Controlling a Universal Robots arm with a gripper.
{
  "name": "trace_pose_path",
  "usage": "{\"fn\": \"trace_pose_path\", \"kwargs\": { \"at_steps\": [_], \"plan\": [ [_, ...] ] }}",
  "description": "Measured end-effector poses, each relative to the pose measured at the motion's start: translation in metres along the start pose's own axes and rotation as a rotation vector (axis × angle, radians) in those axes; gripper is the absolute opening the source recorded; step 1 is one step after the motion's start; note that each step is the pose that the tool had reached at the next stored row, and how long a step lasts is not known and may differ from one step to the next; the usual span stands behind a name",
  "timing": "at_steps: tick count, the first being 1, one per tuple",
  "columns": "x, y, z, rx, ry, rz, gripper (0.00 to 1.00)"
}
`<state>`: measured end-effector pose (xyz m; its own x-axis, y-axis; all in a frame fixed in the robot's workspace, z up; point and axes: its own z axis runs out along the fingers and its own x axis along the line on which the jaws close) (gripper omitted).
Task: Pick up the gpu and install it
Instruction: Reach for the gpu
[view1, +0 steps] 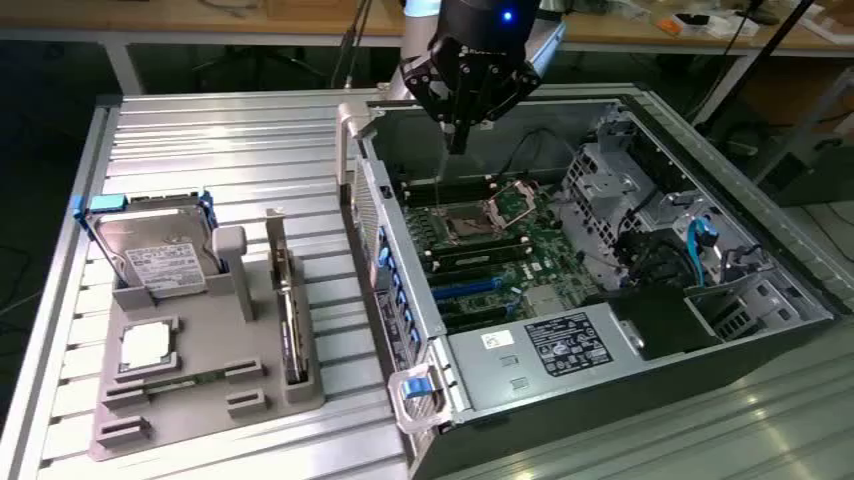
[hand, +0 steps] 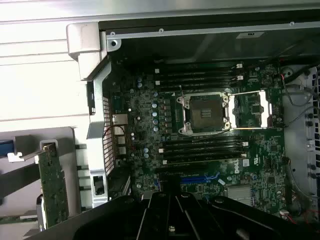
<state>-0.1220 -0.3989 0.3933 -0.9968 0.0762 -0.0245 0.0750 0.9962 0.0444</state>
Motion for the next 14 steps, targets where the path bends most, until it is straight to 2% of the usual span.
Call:
{"fn": "trace_pose_path", "kwargs": {
  "at_steps": [14],
  "plan": [
    [0.0026,-0.0001,0.0002,0.0004,0.0008,0.0,0.11]
  ]
}}
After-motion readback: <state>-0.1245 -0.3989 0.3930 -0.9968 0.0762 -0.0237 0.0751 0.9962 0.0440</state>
